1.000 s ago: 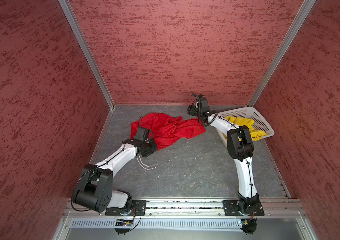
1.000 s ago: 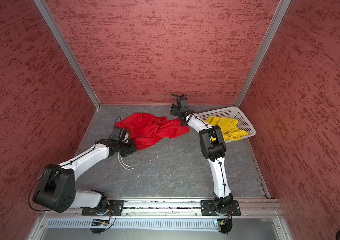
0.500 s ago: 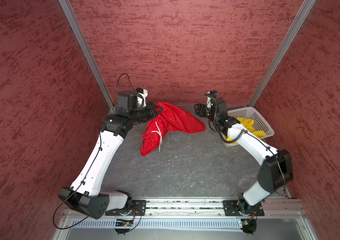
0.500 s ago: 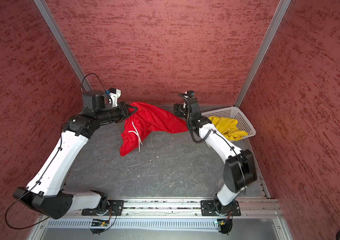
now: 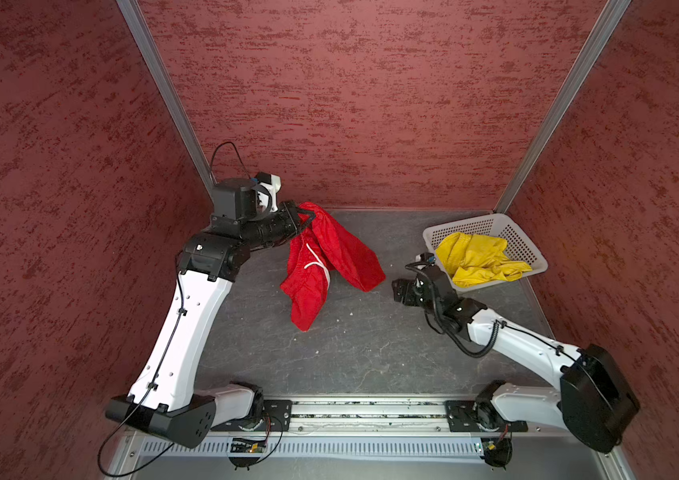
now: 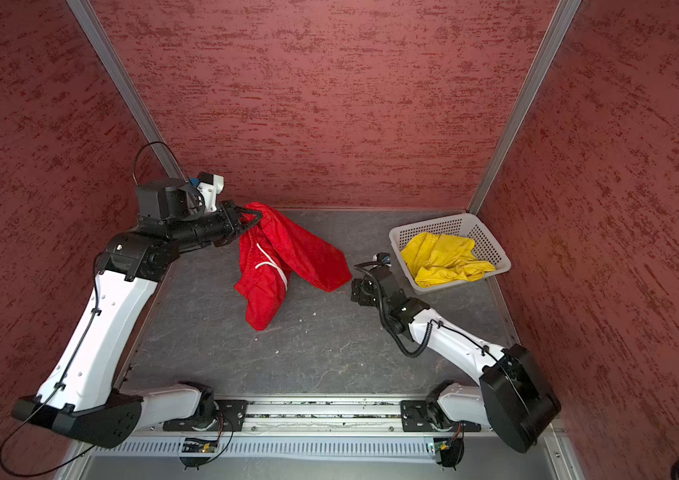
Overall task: Fold and stack the shorts
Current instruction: 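Lift the red shorts high with both grippers, spreading them apart, then lay the red shorts flat on the table, pulling them toward the robot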
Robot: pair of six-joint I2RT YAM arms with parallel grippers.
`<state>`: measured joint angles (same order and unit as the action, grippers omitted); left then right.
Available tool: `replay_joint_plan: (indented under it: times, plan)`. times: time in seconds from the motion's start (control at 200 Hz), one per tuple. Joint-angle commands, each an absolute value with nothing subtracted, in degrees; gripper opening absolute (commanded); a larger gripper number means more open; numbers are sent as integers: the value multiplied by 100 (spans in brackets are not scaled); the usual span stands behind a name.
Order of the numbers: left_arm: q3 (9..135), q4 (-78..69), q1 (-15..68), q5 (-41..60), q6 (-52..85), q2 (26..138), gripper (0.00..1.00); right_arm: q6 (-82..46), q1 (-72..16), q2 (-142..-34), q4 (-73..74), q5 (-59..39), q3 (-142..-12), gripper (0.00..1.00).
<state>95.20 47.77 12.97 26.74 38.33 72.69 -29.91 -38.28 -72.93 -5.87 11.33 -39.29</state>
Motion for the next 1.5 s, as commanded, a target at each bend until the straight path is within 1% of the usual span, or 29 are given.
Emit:
replay_joint_plan:
  times: [0.0,0.085,0.225,0.426,0.511,0.531,0.551,0.571,0.591,0.621,0.636,0.656,0.681,0.716,0.857,0.977,1.082,1.187,1.267,1.383,1.453,1.493]
  plan:
    - [9477,4849,1188,2671,3824,7137,0,-2633,-4438,-7536,-139,1801,-3945,97]
    - [9474,4911,1147,2663,3806,7123,0,-2277,-4787,-8017,5,2065,-4150,98]
    - [9492,4958,1085,2714,3801,7163,0,-1694,-5098,-8896,446,2236,-4655,98]
    - [9523,4941,918,2833,3814,7198,0,-1273,-5073,-9867,1375,2250,-5291,98]
    - [9577,4940,809,2954,3814,7254,0,-1254,-4801,-10215,1634,2181,-5570,97]
    - [9595,4940,782,2982,3814,7267,0,-1284,-4690,-10266,1674,2067,-5622,94]
    - [9608,4944,755,3007,3807,7283,0,-1313,-4566,-10302,1718,1905,-5657,89]
    - [9623,4933,720,3033,3801,7301,0,-1347,-4437,-10332,1754,1727,-5688,81]
    - [9642,4931,680,3059,3793,7316,0,-1377,-4308,-10337,1770,1557,-5718,68]
    - [9659,4917,620,3101,3789,7351,0,-1397,-4116,-10341,1763,1359,-5773,45]
    - [9674,4901,570,3119,3788,7374,0,-1398,-4046,-10338,1738,1275,-5813,37]
    - [9700,4879,511,3144,3775,7401,0,-1370,-3940,-10317,1692,1191,-5866,27]
    - [9725,4858,439,3163,3763,7457,0,-1278,-3824,-10277,1606,1110,-5948,19]
    - [9786,4856,324,3164,3761,7554,0,-1111,-3706,-10215,1446,1095,-6086,13]
    - [10158,4591,97,2999,3662,8186,0,-545,-3138,-10019,638,821,-6961,0]
    - [10918,4500,66,2799,3666,9072,0,-389,-2608,-9976,91,714,-7994,0]
    - [11869,4452,6,2970,3869,9890,0,-243,-2311,-10115,-322,867,-9099,0]
    - [13168,4542,-80,3417,4166,10706,0,-64,-2201,-10315,-689,1345,-10251,0]
    - [13980,4491,-149,3729,4418,11098,0,32,-2180,-10348,-811,1752,-10857,0]
    - [14145,4173,-259,4041,4600,11045,0,39,-2171,-10040,-678,2121,-10864,0]
    - [13911,4214,-300,4092,4463,10818,0,-38,-2171,-9659,-508,2045,-10358,0]
    - [13514,4183,-302,4100,4393,10582,0,-141,-2178,-9378,-394,1980,-9922,0]
